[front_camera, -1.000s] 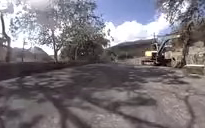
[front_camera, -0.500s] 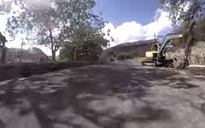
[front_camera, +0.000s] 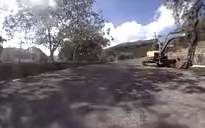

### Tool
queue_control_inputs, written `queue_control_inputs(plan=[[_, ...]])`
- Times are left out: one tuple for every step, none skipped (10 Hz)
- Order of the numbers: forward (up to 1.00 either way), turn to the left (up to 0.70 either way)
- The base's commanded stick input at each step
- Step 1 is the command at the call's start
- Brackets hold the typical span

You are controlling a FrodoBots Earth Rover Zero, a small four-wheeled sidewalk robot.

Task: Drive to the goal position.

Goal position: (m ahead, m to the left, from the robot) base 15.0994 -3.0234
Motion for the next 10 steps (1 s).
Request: queue_control_inputs(plan=[[0.7,0.0],[0.7,0.0],[0.7,0.0],[0.7,0.0],[0.7,0.0],[0.7,0.0],[0.7,0.0],[0.7,0.0],[0.7,0.0],[0.7,0.0]])
